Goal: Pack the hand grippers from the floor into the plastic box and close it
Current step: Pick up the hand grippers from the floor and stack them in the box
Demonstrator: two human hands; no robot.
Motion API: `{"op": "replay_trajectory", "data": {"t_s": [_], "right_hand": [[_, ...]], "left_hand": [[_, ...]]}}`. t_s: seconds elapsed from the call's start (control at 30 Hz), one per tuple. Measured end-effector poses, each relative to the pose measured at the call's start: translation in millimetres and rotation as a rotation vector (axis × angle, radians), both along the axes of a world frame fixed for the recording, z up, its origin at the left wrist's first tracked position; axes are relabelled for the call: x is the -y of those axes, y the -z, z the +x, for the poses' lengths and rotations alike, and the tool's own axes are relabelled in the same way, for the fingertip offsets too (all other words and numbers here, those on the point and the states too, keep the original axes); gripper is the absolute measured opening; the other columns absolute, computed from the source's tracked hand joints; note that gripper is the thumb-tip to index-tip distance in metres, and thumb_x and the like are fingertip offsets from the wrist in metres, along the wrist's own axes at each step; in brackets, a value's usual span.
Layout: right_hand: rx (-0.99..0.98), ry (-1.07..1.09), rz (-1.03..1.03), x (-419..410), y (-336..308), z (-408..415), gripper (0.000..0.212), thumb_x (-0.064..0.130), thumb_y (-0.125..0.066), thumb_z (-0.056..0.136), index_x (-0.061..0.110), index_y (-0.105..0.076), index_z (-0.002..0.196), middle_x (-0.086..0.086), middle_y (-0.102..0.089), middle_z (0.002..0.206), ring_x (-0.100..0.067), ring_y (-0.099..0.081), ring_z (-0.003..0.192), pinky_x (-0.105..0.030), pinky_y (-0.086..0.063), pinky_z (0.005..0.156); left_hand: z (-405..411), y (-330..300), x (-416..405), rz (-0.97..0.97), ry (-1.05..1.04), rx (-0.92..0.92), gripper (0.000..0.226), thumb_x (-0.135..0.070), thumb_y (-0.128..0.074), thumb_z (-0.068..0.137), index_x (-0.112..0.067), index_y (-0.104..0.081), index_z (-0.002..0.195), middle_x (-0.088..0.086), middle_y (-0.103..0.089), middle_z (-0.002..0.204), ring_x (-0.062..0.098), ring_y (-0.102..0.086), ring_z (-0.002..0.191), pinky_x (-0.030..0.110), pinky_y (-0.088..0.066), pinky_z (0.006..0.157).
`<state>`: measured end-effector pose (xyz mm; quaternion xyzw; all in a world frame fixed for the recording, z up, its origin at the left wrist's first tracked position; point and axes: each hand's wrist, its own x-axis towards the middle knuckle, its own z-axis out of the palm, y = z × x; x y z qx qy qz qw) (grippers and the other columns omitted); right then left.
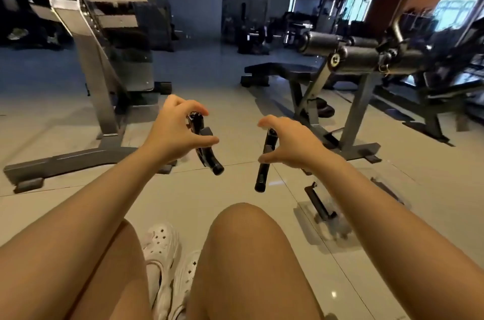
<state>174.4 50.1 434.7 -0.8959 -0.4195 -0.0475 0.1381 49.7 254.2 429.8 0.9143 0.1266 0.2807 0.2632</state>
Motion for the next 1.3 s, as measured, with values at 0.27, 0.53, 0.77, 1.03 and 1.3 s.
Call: {"op": "replay_trajectory", "data": {"t_s": [0.27, 0.53, 0.77, 1.03, 1.3], "right_hand": [[0.005, 0.212, -0.086, 68, -5, 27, 0.073, 0.038, -0.080, 0.070, 0.030, -0.041, 0.132, 0.002, -0.049, 0.131, -0.021, -0.049, 0.116, -0.036, -0.045, 0.093], [-0.037, 0.351, -0.083, 139, 2, 69, 0.073, 0.044, -0.078, 0.070, 0.034, -0.041, 0.131, 0.005, -0.050, 0.134, -0.018, -0.050, 0.116, -0.037, -0.048, 0.094], [-0.147, 0.473, -0.020, 254, 48, 135, 0.069, 0.038, -0.078, 0.072, 0.034, -0.042, 0.131, 0.008, -0.047, 0.134, -0.013, -0.049, 0.115, -0.033, -0.047, 0.095], [-0.093, 0.563, -0.007, 343, 96, 214, 0.062, 0.041, -0.077, 0.073, 0.031, -0.046, 0.126, 0.007, -0.050, 0.129, -0.015, -0.052, 0.108, -0.025, -0.043, 0.084], [-0.180, 0.426, 0.078, 364, 125, 284, 0.068, 0.040, -0.079, 0.071, 0.027, -0.046, 0.128, 0.003, -0.052, 0.127, -0.016, -0.053, 0.108, -0.023, -0.039, 0.082]], "left_hand": [[73, 33, 40, -0.064, 0.208, -0.054, 0.057, -0.030, -0.084, 0.066, -0.024, -0.055, 0.114, -0.002, -0.040, 0.115, 0.014, -0.046, 0.100, 0.023, -0.041, 0.079], [136, 66, 114, -0.077, 0.441, -0.134, 0.059, -0.028, -0.084, 0.066, -0.027, -0.053, 0.117, -0.006, -0.038, 0.114, 0.012, -0.048, 0.103, 0.011, -0.039, 0.071], [226, 128, 190, -0.168, 0.500, -0.202, 0.056, -0.029, -0.086, 0.060, -0.032, -0.057, 0.108, -0.008, -0.040, 0.108, 0.011, -0.049, 0.099, 0.021, -0.044, 0.083], [300, 161, 270, -0.138, 0.531, -0.242, 0.058, -0.028, -0.086, 0.061, -0.029, -0.057, 0.111, -0.007, -0.039, 0.109, 0.009, -0.047, 0.098, 0.008, -0.036, 0.078], [334, 138, 320, -0.057, 0.438, -0.275, 0.057, -0.032, -0.084, 0.061, -0.035, -0.052, 0.108, -0.007, -0.037, 0.110, 0.012, -0.045, 0.102, 0.024, -0.045, 0.087]]}}
